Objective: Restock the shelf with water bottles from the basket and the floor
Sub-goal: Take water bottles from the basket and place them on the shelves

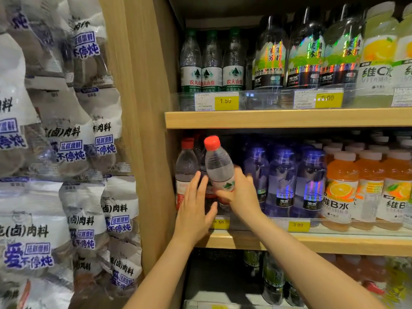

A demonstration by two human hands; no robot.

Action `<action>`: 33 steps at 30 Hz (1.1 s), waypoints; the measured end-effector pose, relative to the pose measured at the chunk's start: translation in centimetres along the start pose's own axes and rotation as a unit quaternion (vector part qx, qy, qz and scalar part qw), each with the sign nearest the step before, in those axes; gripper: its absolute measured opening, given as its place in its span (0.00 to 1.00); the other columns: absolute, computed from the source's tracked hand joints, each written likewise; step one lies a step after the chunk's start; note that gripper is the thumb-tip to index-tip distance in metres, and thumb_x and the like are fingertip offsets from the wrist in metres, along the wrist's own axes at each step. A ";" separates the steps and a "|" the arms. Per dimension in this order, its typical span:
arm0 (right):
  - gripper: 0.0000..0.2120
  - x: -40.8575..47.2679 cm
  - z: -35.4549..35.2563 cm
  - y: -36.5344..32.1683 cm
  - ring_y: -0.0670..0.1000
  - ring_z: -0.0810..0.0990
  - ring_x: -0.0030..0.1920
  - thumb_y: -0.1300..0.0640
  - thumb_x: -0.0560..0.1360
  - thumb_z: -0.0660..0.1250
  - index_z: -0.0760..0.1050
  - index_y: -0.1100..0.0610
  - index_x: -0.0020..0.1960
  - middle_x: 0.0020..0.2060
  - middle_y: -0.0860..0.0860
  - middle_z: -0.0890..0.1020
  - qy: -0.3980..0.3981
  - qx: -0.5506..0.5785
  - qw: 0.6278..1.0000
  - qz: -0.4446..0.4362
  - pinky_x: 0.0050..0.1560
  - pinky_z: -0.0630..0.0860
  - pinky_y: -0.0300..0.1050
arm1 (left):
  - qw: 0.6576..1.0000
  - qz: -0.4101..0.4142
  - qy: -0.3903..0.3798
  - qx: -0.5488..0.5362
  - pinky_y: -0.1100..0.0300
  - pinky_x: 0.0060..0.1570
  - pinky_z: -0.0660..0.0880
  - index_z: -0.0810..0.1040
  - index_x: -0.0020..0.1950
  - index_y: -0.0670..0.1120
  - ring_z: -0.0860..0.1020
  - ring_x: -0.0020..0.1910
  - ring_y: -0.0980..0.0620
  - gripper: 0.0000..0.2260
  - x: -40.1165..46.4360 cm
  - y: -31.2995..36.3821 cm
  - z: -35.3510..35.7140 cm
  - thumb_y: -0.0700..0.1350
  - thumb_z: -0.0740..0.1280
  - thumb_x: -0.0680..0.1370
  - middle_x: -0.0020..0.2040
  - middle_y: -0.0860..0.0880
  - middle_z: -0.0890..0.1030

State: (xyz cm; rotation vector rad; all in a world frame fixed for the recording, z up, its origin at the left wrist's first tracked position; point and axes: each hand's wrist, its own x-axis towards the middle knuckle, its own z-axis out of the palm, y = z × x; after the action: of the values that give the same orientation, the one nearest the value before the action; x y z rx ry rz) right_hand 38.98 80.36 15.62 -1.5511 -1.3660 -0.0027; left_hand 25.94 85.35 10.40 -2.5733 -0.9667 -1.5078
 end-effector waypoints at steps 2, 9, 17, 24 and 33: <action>0.28 0.0 1.3 0.5 0.52 0.71 0.55 0.44 0.65 0.73 0.68 0.54 0.59 0.47 0.51 0.75 -0.003 -0.027 0.999 0.039 0.48 0.73 0.48 | 0.999 -0.010 -0.019 -0.043 0.59 0.71 0.60 0.50 0.76 0.53 0.54 0.74 0.60 0.32 0.0 0.1 0.0 0.48 0.64 0.77 0.76 0.52 0.56; 0.30 0.6 1.4 1.8 0.58 0.74 0.57 0.40 0.68 0.70 0.69 0.62 0.57 0.52 0.57 0.79 -0.014 -0.074 0.990 0.116 0.49 0.75 0.51 | 0.988 -0.062 -0.040 -0.136 0.65 0.66 0.61 0.50 0.75 0.58 0.59 0.72 0.61 0.29 0.3 0.7 0.7 0.46 0.61 0.80 0.75 0.54 0.59; 0.32 -2.1 -5.0 3.8 0.52 0.71 0.65 0.44 0.74 0.65 0.61 0.56 0.72 0.67 0.53 0.71 -0.107 -0.020 0.993 0.055 0.62 0.69 0.45 | 0.991 -0.087 -0.061 -0.087 0.61 0.48 0.73 0.41 0.74 0.63 0.71 0.59 0.55 0.40 1.1 2.7 2.0 0.54 0.68 0.74 0.64 0.51 0.67; 0.26 -6.3 -9.8 9.6 0.49 0.71 0.63 0.42 0.74 0.62 0.67 0.53 0.68 0.61 0.49 0.74 -0.089 -0.203 0.975 -0.012 0.62 0.69 0.42 | 0.988 -0.096 -0.116 -0.021 0.56 0.43 0.75 0.27 0.64 0.71 0.78 0.46 0.45 0.49 3.9 3.6 4.0 0.48 0.69 0.74 0.52 0.42 0.74; 0.39 -6.9 -9.3 11.0 0.44 0.69 0.55 0.27 0.68 0.43 0.71 0.52 0.63 0.54 0.45 0.73 -0.079 -0.224 0.970 -0.050 0.56 0.68 0.39 | 0.975 -0.032 -0.131 0.175 0.54 0.47 0.76 0.21 0.65 0.63 0.76 0.57 0.44 0.53 6.0 3.5 4.6 0.62 0.69 0.69 0.71 0.40 0.61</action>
State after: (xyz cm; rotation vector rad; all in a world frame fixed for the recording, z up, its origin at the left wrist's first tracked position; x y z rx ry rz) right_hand 49.93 71.06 8.80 -1.8819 -1.6474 -0.2726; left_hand 33.43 86.89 13.74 -2.5348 -1.2224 -0.9128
